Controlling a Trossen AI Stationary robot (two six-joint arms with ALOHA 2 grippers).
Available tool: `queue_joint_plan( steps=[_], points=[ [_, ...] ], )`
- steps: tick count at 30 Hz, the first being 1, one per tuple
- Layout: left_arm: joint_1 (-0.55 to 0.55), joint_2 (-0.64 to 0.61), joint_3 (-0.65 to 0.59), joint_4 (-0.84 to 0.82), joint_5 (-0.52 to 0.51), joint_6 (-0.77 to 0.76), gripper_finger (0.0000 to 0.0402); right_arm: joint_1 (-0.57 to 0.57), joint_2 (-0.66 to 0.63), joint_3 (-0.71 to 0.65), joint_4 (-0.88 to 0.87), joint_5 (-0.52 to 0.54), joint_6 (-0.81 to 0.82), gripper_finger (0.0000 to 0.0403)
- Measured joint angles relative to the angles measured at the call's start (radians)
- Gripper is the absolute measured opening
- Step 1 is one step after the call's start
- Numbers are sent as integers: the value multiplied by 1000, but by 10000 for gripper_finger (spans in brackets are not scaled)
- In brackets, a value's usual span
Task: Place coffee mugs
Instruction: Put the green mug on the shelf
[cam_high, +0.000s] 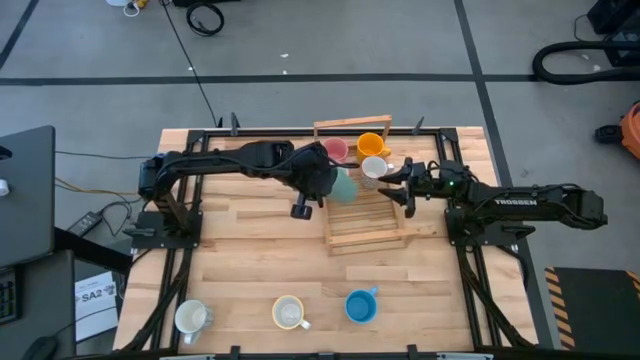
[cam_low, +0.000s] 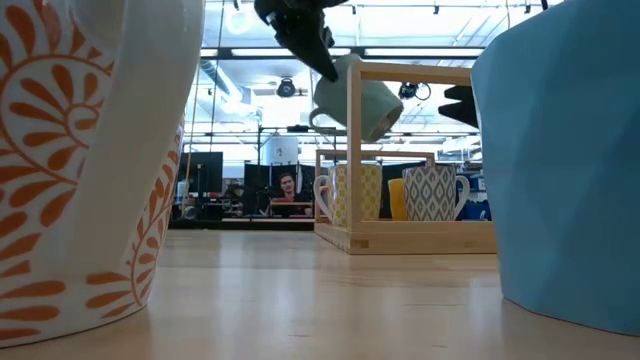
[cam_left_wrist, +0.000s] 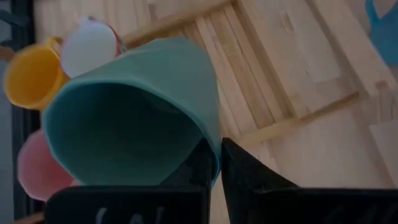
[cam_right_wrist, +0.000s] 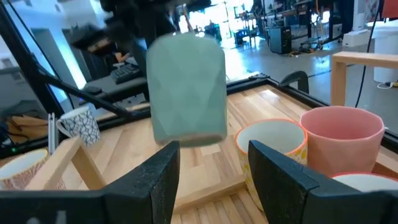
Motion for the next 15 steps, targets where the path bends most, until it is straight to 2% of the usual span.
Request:
queue_joint_plan(
  steps=[15],
  points=[
    [-2,131,-1,-10,-17,47,23,0,-8,0,49,-7,49,196]
  ],
)
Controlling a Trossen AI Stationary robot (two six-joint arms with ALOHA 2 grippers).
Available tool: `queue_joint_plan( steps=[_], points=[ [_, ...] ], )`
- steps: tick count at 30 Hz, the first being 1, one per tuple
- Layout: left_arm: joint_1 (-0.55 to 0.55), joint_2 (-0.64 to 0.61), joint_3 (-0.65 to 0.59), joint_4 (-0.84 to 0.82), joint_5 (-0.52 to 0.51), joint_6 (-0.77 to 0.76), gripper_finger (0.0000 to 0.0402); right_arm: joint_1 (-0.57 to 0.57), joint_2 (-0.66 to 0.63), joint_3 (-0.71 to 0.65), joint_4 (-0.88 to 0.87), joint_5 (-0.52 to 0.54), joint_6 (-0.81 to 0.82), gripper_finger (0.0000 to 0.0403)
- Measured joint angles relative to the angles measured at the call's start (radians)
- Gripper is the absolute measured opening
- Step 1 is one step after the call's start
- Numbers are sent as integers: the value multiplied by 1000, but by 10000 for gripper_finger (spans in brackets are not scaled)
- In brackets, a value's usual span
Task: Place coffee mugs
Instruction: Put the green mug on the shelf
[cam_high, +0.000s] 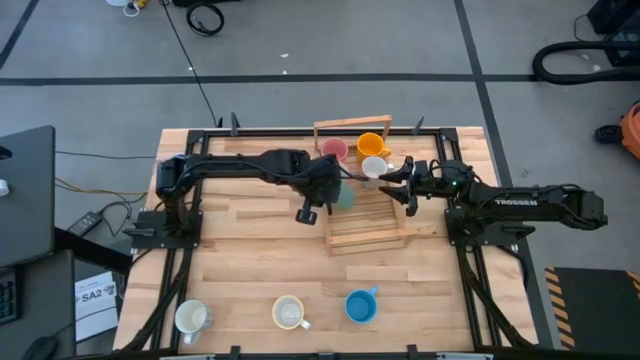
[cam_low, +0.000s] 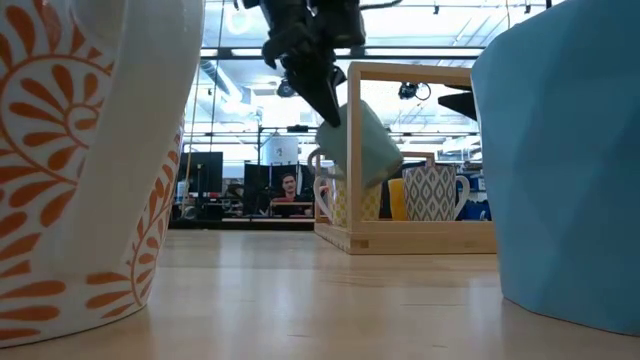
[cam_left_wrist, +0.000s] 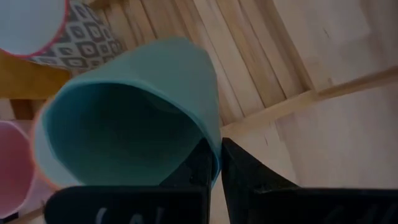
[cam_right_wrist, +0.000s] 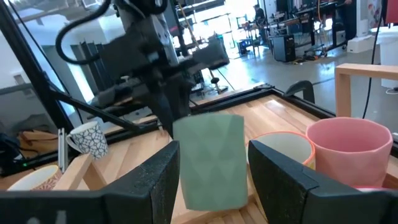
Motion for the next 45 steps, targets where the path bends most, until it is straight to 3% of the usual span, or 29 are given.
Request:
queue_joint_plan(
  steps=[26,45],
  points=[
    [-18,115,0,-6,1,-7,26,0,4,0,-6,0,-2,196],
    [-18,113,-1,-25,-73,-6,32,0,10,0,-11,0,-8,196]
  ],
)
